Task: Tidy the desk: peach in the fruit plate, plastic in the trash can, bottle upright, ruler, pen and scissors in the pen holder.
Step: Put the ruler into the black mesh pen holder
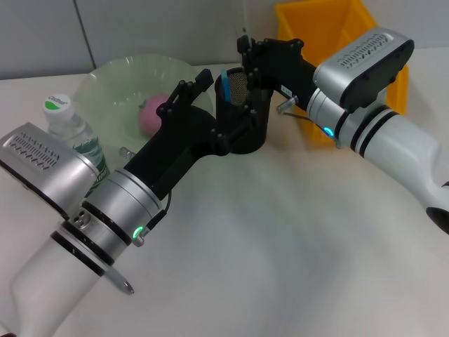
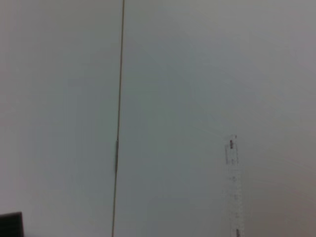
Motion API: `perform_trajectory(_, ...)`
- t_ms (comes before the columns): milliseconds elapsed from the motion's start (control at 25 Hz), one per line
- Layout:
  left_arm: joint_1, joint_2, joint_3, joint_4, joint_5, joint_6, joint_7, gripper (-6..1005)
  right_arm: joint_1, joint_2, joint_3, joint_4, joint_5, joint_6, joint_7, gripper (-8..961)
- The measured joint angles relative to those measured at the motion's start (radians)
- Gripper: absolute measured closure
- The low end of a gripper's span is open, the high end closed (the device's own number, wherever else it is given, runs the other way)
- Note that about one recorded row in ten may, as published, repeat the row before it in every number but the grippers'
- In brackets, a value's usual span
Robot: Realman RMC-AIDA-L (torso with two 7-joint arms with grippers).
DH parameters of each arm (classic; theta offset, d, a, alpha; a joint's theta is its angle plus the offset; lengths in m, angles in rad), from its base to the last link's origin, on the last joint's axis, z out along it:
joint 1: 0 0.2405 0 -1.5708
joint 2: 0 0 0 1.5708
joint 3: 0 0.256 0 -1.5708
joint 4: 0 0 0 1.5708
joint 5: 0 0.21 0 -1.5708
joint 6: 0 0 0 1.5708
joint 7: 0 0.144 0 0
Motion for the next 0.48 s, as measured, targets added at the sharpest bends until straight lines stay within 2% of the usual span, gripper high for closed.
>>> perform_trajectory(120,0.003,0.000,-0.001,0.000,0.000,0.001,0.000,133,0.002,0.000,-0.005,0.002,-0.003,0.002,0.002,888)
perform_trajectory(480,0.011,0.002,-0.015,-0.006,0.000,0.002,-0.013,133,-0.029,0.000,0.000,0.009,-0.003,-0.051,0.004,703)
